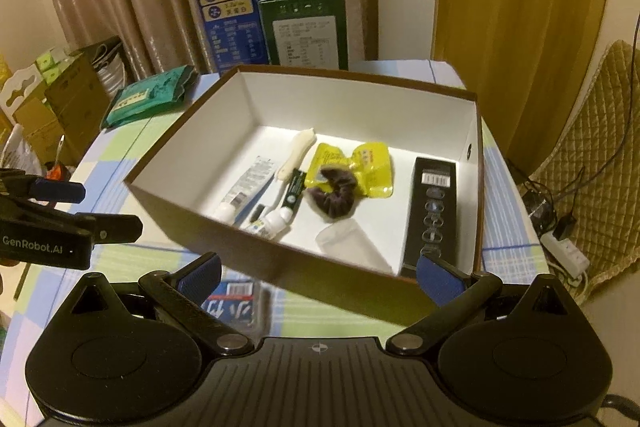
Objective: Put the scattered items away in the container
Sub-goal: 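Withdraw both grippers from the box toward the swab bag and floss box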
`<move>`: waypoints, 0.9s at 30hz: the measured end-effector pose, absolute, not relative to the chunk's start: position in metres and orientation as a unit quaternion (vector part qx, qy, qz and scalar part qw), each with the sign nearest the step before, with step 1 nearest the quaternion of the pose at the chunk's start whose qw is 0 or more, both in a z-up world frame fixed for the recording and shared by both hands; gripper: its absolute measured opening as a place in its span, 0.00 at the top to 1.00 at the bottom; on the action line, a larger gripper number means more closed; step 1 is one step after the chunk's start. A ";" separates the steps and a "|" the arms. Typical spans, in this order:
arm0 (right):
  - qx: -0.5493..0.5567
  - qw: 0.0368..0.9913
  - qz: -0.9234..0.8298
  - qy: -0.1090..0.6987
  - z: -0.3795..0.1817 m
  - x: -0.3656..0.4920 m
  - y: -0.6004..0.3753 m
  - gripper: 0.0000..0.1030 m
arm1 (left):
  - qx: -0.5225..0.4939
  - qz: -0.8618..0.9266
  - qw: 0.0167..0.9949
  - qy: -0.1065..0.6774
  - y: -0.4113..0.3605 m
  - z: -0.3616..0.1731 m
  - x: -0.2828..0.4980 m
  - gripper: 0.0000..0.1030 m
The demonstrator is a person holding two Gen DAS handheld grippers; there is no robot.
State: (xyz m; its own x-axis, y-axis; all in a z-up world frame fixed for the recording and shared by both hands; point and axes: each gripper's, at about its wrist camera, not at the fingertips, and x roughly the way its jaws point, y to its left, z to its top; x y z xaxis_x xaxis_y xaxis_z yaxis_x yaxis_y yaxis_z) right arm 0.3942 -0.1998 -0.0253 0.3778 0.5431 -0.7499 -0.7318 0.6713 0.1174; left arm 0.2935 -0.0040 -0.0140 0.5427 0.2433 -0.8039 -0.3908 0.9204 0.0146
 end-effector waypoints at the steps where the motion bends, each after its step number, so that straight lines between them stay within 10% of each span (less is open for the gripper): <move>1: -0.119 0.821 0.388 0.401 -0.026 0.391 -0.200 0.02 | -0.085 0.182 0.874 0.442 -0.005 -0.015 0.289 0.12; 27: -0.119 0.792 0.407 0.440 -0.069 0.349 -0.211 0.02 | -0.119 0.193 0.850 0.475 -0.014 -0.055 0.215 0.12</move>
